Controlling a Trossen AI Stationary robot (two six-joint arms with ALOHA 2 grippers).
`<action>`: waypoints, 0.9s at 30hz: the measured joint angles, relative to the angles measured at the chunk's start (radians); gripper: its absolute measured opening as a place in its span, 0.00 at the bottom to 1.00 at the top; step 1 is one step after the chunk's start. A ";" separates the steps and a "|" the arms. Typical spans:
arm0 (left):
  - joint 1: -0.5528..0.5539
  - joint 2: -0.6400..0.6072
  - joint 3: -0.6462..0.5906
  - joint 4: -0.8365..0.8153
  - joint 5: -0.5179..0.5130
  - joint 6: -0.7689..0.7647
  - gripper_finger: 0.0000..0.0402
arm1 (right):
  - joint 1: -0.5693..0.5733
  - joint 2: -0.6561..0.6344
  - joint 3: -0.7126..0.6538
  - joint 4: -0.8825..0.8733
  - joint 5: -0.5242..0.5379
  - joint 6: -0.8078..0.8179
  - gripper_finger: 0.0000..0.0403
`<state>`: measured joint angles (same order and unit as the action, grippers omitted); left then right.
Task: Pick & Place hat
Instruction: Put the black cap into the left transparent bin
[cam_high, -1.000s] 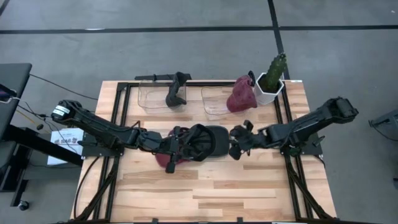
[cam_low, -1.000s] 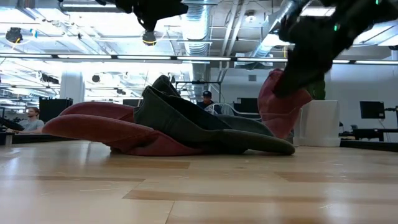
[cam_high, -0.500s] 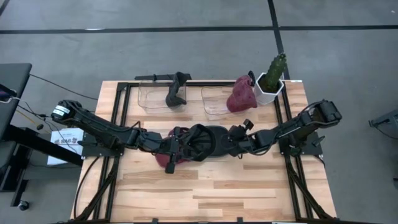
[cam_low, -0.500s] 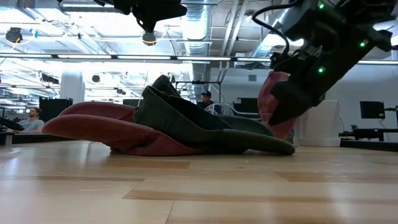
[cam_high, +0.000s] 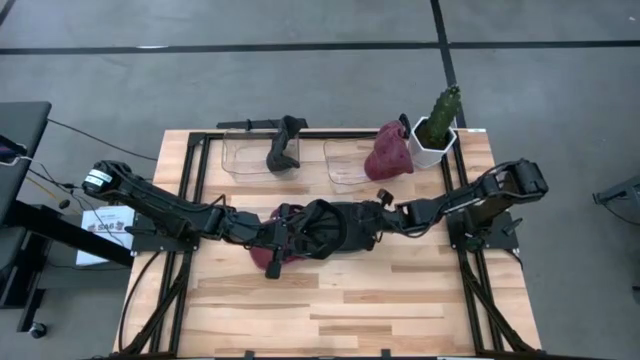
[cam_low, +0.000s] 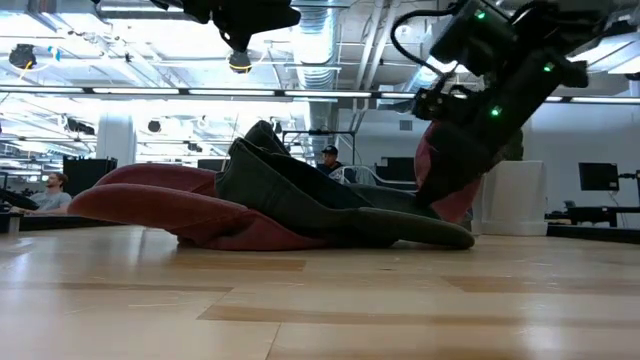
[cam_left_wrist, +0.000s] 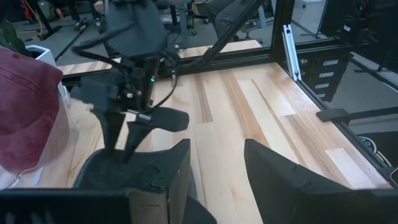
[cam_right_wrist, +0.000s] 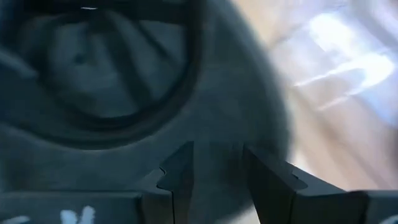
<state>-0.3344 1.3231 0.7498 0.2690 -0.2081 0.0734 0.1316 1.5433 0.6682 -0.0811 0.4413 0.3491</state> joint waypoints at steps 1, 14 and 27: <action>0.000 0.000 0.000 0.000 0.000 0.000 0.37 | -0.010 0.000 0.000 0.015 -0.049 -0.012 0.31; 0.000 0.000 0.000 -0.001 0.000 0.000 0.37 | 0.027 0.000 0.000 0.046 -0.420 -0.064 0.31; 0.000 0.000 0.000 -0.001 0.000 0.000 0.37 | 0.178 0.000 0.000 0.054 -0.280 -0.097 0.35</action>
<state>-0.3344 1.3228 0.7498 0.2680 -0.2081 0.0734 0.3098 1.5429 0.6682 -0.0275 0.1611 0.2525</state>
